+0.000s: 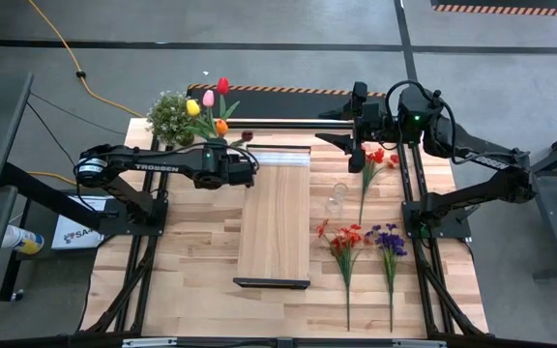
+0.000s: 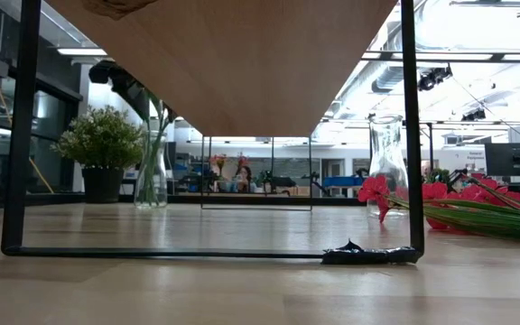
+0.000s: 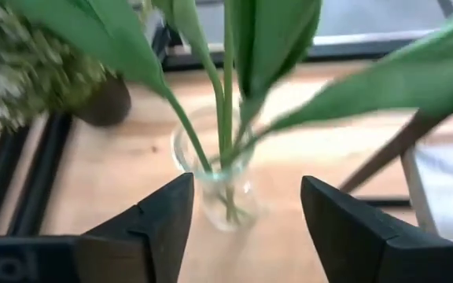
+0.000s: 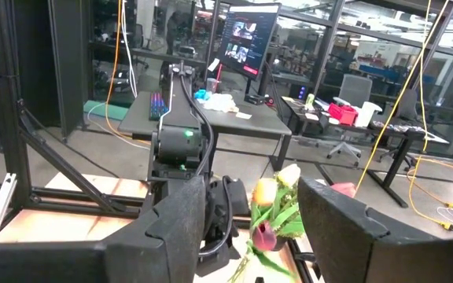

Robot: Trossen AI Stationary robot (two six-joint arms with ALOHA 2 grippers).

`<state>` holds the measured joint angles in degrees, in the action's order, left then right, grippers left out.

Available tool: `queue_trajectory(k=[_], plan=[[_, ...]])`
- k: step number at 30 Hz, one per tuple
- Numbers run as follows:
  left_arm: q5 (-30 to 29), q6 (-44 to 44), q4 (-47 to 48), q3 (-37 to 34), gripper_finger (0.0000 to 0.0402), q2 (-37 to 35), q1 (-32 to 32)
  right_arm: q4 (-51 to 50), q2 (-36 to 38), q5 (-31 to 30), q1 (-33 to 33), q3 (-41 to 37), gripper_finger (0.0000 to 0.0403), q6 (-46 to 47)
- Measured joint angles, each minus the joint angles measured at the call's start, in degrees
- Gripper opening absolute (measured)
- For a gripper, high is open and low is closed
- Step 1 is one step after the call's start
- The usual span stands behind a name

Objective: Pick and place flowers into a vace then onto a shelf
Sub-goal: Put the top red flowers into the right vase

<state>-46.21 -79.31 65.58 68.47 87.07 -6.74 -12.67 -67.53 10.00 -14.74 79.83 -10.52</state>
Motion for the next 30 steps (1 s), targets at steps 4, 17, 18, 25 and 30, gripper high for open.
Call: queue_trajectory(k=[4, 17, 18, 25, 30], plan=[[5.7, 0.0, 0.2, 0.1, 0.0285, 0.0, 0.0, 0.0, 0.0, 0.0, 0.0, 0.0, 0.0194, 0.0], [12.5, -0.7, 3.3, 1.2, 0.0263, 0.0, 0.0, -1.7, 0.0, 0.0, 0.0, 0.0, 0.0194, 0.2], [12.5, -0.7, 4.1, 2.1, 0.0258, 0.0, 0.0, -1.8, 0.0, 0.0, 0.0, 0.0, 0.0194, 0.2], [13.2, 2.0, 9.0, 9.2, 0.0228, 0.0, 1.4, -1.8, 0.0, -0.1, 0.0, 0.0, 0.0194, 0.2], [17.6, 5.0, 10.8, 14.4, 0.0216, 0.0, 4.8, -1.9, 0.0, -0.2, 0.0, 0.0, 0.0194, 0.1]])
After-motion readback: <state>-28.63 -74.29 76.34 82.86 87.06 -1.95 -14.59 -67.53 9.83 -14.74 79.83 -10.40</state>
